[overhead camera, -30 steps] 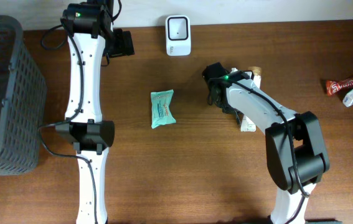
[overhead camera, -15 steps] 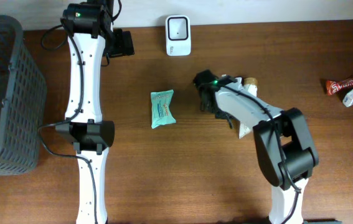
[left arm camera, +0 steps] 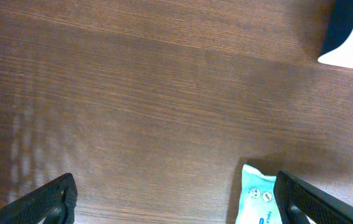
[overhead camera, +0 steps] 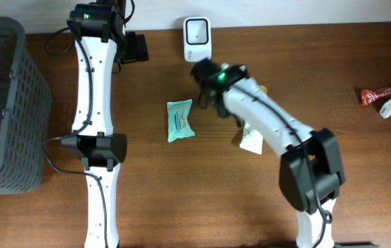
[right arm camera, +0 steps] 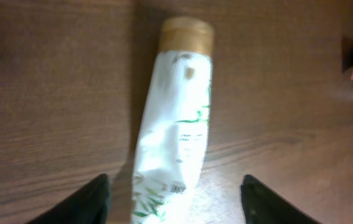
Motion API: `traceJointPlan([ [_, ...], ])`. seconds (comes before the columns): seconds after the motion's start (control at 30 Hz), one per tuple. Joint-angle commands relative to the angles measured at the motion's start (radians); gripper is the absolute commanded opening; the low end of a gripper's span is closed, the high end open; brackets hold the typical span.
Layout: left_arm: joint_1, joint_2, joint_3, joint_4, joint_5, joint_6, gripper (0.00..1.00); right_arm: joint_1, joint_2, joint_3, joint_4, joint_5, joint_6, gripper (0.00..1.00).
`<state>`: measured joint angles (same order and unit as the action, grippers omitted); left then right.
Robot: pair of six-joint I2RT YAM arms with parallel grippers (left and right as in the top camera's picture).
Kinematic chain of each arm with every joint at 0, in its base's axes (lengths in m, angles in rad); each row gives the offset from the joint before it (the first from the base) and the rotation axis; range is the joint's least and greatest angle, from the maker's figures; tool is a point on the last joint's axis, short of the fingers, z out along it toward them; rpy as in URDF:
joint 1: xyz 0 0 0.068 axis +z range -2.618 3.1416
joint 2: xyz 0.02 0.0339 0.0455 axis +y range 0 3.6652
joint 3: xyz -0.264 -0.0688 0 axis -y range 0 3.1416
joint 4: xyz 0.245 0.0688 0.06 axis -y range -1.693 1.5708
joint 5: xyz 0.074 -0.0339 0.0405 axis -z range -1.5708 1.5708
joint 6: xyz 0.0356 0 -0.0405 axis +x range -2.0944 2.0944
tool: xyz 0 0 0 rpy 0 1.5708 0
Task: Scan the item barcode
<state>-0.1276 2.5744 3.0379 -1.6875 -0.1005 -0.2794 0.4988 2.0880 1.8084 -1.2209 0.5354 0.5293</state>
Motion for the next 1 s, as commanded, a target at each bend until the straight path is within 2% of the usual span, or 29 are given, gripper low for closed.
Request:
traceJointPlan([
  [0.0,0.006,0.01,0.002,-0.001,0.007,0.009,0.99,-0.137,0.0,0.074,-0.025,-0.302,-0.147,0.91],
  [0.03,0.006,0.01,0.002,-0.001,0.007,0.009,0.99,-0.17,0.0,0.074,-0.03,-0.398,-0.2,0.99],
  [0.1,0.006,0.01,0.002,-0.001,0.007,0.009,0.99,-0.251,0.0,0.059,-0.056,-0.563,-0.27,1.0],
  [0.17,0.006,0.01,0.002,-0.001,0.007,0.009,0.99,-0.307,0.0,0.031,-0.065,-0.623,-0.27,1.0],
  [0.3,0.006,0.01,0.002,-0.001,0.007,0.009,0.99,-0.356,0.0,-0.047,-0.034,-0.64,-0.271,0.99],
  [0.5,0.006,0.01,0.002,-0.001,0.007,0.009,0.99,-0.361,0.0,-0.219,0.129,-0.715,-0.271,1.0],
  [0.53,0.006,0.01,0.002,-0.001,0.007,0.009,0.99,-0.361,0.0,-0.248,0.159,-0.735,-0.27,0.96],
  [0.6,0.006,0.01,0.002,-0.001,0.007,0.009,0.99,-0.36,0.0,-0.29,0.209,-0.772,-0.271,0.81],
  [0.77,0.006,0.01,0.002,-0.001,0.007,0.009,0.99,-0.36,0.0,-0.346,0.289,-0.839,-0.271,0.58],
  [0.87,0.006,0.01,0.002,-0.001,0.007,0.009,0.99,-0.359,0.0,-0.343,0.299,-0.843,-0.27,0.31],
  [0.9,0.006,0.01,0.002,-0.001,0.007,0.009,0.99,-0.359,0.0,-0.338,0.298,-0.842,-0.27,0.16],
  [0.97,0.006,0.01,0.002,-0.001,0.007,0.009,0.99,-0.359,0.0,-0.314,0.279,-0.842,-0.27,0.07],
])
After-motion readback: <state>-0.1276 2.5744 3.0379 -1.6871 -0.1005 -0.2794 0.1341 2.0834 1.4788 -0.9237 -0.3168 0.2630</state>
